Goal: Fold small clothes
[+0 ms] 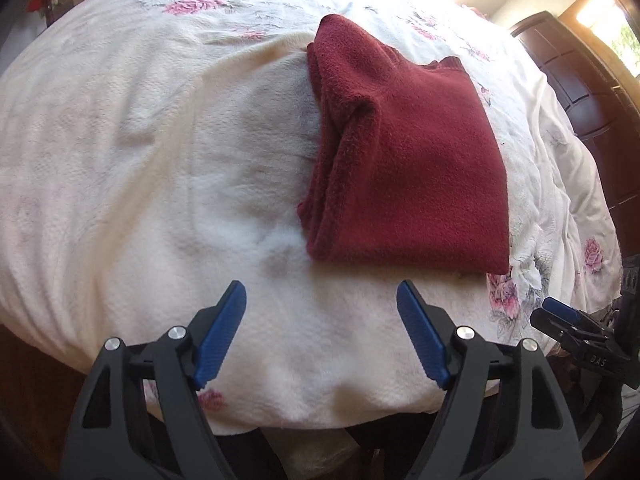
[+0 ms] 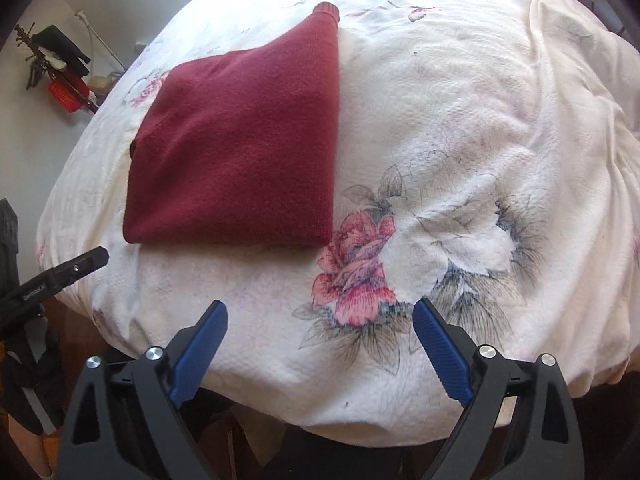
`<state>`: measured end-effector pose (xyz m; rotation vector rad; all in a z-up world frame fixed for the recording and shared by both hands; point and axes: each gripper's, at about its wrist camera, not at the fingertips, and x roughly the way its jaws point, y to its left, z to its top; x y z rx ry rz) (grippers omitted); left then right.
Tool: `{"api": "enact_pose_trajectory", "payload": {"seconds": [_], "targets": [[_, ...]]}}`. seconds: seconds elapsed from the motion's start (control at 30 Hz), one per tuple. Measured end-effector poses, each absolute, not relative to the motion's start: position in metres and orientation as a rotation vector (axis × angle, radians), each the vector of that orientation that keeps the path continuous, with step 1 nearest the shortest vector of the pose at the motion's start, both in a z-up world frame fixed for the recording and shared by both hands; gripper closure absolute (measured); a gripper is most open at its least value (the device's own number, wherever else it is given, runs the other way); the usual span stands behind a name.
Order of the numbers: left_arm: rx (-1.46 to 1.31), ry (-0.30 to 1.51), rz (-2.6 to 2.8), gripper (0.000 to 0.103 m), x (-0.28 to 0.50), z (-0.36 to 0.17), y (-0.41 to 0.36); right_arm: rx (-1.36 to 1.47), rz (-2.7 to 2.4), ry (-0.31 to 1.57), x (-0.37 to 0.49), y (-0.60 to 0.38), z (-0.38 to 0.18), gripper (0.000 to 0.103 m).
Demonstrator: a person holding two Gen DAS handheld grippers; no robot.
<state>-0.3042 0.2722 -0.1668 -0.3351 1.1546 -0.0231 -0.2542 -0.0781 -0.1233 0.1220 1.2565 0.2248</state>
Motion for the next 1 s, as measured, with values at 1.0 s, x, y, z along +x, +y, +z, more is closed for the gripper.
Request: {"api": "enact_pose_trajectory", "payload": {"seconds": [1.0], "targets": [[-0.103,0.999,0.112,0.012,-0.379,-0.060,0.244,0.007,0.081,1.056,-0.314,-0.052,-0.018,0.004]]}}
